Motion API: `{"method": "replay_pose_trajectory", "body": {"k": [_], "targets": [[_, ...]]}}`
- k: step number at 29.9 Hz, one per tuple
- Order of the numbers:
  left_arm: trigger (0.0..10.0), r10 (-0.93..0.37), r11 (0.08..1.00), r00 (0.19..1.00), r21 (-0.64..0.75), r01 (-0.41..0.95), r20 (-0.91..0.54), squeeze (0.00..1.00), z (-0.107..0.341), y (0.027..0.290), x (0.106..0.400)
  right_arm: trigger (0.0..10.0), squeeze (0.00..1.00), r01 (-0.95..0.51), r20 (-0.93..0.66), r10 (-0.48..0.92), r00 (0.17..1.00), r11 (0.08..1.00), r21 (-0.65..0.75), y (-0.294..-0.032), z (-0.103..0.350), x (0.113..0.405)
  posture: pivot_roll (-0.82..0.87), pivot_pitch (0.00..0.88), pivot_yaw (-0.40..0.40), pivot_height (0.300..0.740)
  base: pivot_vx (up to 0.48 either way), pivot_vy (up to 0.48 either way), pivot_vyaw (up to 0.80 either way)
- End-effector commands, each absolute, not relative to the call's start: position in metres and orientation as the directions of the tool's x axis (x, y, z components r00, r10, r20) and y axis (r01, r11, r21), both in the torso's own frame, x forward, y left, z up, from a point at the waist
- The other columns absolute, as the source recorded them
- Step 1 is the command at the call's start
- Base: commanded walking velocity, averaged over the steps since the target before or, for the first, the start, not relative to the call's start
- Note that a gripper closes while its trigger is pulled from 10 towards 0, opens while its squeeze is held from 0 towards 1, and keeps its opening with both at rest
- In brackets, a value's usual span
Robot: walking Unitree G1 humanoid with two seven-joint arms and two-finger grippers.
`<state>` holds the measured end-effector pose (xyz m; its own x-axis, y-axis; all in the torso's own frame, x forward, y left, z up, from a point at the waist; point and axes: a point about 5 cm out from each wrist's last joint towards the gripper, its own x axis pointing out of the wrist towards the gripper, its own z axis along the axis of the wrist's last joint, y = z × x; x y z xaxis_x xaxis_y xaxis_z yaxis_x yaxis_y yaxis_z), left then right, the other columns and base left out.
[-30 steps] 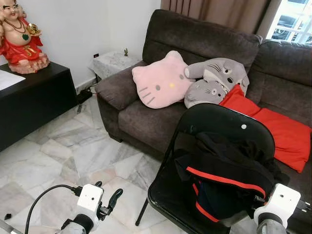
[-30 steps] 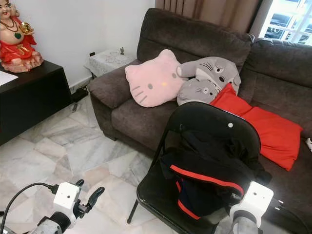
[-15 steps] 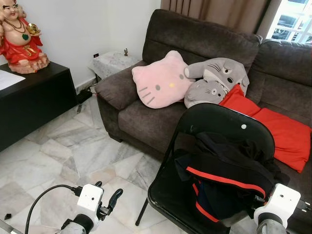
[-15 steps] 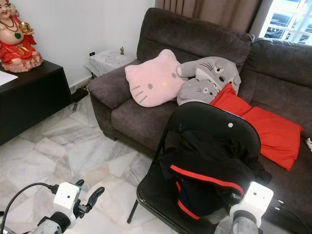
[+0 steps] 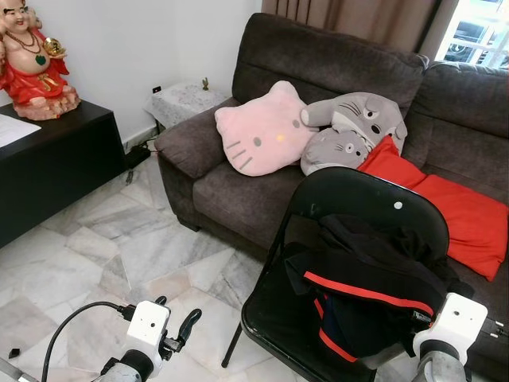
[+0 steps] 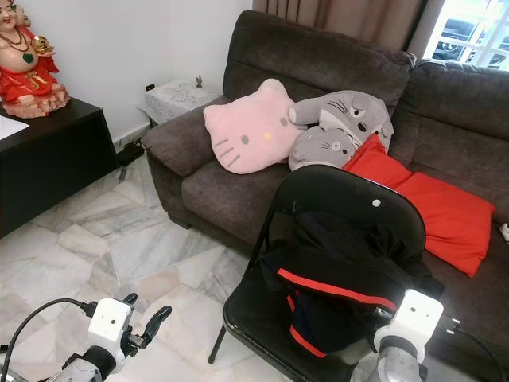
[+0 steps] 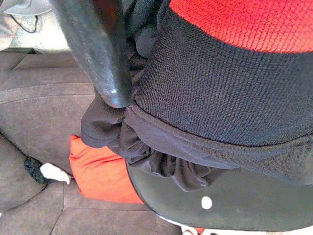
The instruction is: Hang hanger
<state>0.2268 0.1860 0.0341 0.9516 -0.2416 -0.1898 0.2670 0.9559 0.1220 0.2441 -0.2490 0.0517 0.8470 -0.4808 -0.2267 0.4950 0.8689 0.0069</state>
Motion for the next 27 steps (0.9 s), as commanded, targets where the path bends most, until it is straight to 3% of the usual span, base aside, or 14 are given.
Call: {"method": "replay_pose_trajectory", "body": {"k": [1,19,27], "targets": [[10.0,-0.247,0.953,0.949,0.128,0.275,-0.197,0.00,0.033,0.184,0.227,0.0,0.00,0.500,-0.225,-0.487,0.844,0.866,0.003,-0.251,0.051,0.244,-0.03,0.040,-0.054,0.740,0.000,0.000,0.00],[10.0,-0.248,0.952,0.948,0.128,0.277,-0.200,0.00,0.031,0.184,0.226,0.0,0.00,0.524,-0.204,-0.518,0.831,0.851,-0.025,-0.256,0.053,0.246,-0.03,0.037,-0.053,0.740,0.000,0.000,0.00],[10.0,-0.246,0.953,0.948,0.130,0.275,-0.201,0.00,0.031,0.184,0.227,0.0,0.00,0.517,-0.120,-0.519,0.846,0.854,-0.052,-0.260,0.073,0.258,-0.03,0.033,-0.053,0.740,0.000,0.000,0.00]]}}
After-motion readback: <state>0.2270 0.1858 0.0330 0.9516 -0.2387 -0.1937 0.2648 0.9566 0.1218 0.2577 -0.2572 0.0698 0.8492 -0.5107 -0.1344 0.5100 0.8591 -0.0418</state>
